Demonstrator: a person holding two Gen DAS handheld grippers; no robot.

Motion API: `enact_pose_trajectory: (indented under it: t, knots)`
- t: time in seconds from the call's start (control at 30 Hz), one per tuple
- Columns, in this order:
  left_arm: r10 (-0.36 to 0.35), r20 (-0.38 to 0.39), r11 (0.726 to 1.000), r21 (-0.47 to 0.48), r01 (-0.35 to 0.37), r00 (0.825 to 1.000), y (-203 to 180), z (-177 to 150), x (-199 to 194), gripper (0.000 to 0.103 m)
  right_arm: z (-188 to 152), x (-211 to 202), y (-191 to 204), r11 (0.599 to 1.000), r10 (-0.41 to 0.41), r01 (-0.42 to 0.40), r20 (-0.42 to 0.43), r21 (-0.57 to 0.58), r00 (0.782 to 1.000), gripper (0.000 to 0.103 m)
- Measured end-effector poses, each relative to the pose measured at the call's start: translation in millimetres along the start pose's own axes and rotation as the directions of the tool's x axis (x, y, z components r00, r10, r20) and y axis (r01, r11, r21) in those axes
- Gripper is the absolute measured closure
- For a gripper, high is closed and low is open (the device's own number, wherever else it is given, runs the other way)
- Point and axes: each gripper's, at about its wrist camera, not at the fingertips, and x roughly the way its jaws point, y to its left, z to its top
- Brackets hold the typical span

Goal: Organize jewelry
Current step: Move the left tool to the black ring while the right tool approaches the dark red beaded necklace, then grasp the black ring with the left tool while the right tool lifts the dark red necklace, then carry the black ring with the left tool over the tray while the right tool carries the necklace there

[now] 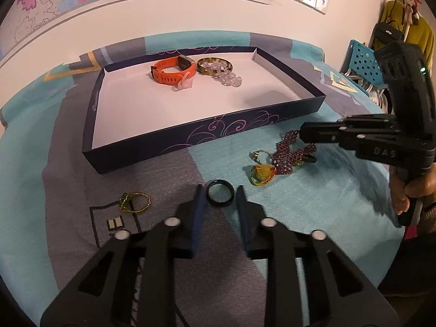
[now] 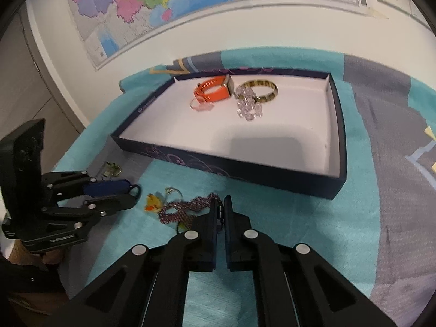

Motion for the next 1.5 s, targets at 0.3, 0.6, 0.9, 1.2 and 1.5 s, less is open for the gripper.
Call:
enact_pose_trajectory:
  t: [0.3, 0.6, 0.9, 1.2, 1.5]
  knots:
    - [0.0, 0.013, 1.0, 0.003, 0.0, 1.0, -3, -1, -4, 0.081, 12, -22, 13, 0.998, 0.058, -0.057, 0.063, -0.017, 0.996, 0.1]
    - [-0.002, 0.048, 1.0, 0.003, 0.001, 0.999, -5, -1, -16, 0.081, 21, -40, 22, 0.995, 0.1, -0.096, 0.112, -0.036, 0.989, 0.1]
    - [-0.003, 0.071, 1.0, 0.0, 0.003, 0.997, -5, 0, -24, 0.081, 26, -50, 24, 0.994, 0.102, -0.096, 0.139, -0.044, 0.985, 0.1]
    - [-0.005, 0.096, 1.0, -0.003, 0.005, 0.995, -3, 6, -31, 0.081, 34, -51, 25, 0.995, 0.089, -0.081, 0.155, -0.057, 0.984, 0.1]
    - [-0.01, 0.122, 1.0, -0.005, 0.011, 0.993, -2, 18, -36, 0.081, 47, -52, 25, 0.995, 0.082, -0.07, 0.176, -0.071, 0.981, 0.1]
